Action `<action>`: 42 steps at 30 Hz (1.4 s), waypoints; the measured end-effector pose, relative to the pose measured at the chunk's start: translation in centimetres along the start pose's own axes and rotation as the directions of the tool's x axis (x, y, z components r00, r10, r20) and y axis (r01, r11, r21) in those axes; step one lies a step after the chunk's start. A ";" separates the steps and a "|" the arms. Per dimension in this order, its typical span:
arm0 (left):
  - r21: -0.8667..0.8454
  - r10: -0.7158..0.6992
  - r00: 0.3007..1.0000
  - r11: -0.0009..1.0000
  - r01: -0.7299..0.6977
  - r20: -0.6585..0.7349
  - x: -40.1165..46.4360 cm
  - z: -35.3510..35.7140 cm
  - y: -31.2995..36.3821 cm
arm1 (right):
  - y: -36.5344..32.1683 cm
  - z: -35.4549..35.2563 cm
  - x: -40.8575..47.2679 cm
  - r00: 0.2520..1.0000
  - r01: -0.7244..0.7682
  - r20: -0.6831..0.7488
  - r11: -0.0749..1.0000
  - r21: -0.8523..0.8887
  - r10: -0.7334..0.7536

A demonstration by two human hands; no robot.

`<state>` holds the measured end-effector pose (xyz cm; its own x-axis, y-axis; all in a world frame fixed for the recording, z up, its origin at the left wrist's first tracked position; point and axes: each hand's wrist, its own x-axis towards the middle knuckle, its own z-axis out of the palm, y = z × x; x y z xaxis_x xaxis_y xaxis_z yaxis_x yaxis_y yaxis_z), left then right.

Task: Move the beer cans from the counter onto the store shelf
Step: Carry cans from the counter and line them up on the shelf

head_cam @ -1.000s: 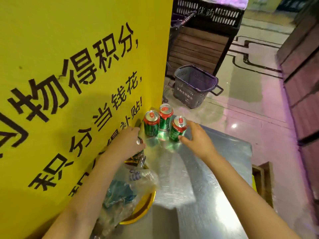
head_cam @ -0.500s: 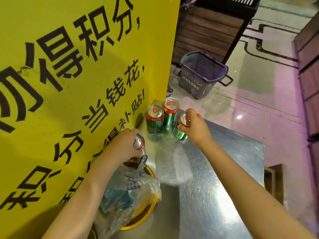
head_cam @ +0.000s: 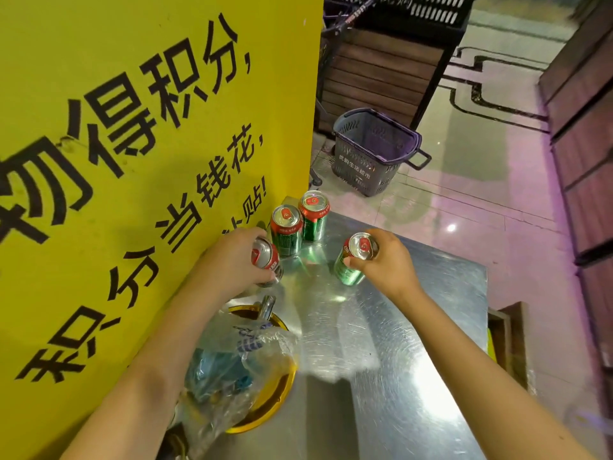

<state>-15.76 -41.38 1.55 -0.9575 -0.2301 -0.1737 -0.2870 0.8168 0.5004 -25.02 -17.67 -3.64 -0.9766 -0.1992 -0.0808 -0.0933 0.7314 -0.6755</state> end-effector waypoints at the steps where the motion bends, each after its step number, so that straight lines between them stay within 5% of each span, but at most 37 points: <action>1: -0.012 0.014 1.000 1.000 -0.014 -0.025 -0.4 -0.4 0.6 | -0.1 -0.6 -0.8 1.000 -0.001 -0.015 1.000 0.031 0.002; 13: -0.199 0.121 0.940 0.961 -0.191 -0.319 -12.9 -3.1 9.0 | -1.3 -8.4 -13.1 0.993 0.075 -0.109 0.917 0.392 -0.035; 19: -0.478 -0.080 0.937 0.873 -0.099 -0.341 -22.5 -1.4 12.3 | -1.2 -12.0 -19.7 0.985 0.164 -0.037 0.827 0.538 -0.171; 25: -0.547 -0.251 0.855 0.836 -0.044 -0.453 -32.7 2.7 13.3 | -0.1 -14.1 -26.4 0.931 0.183 0.134 0.751 0.634 -0.339; 35: -0.641 -0.574 0.604 0.756 0.132 -0.553 -53.3 7.7 11.4 | -2.7 -9.9 -38.2 0.627 0.218 0.458 0.706 0.674 -0.630; 42: -0.749 -0.773 0.256 0.630 0.203 -0.581 -68.0 9.7 9.7 | -8.4 -4.9 -49.3 0.277 0.304 0.567 0.630 0.714 -0.776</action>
<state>46.88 -12.67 9.97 -0.0391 -0.9974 0.0613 -0.3952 0.0718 0.9158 22.93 -10.79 9.60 -0.0879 -0.9924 0.0862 -0.2179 -0.0653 -0.9738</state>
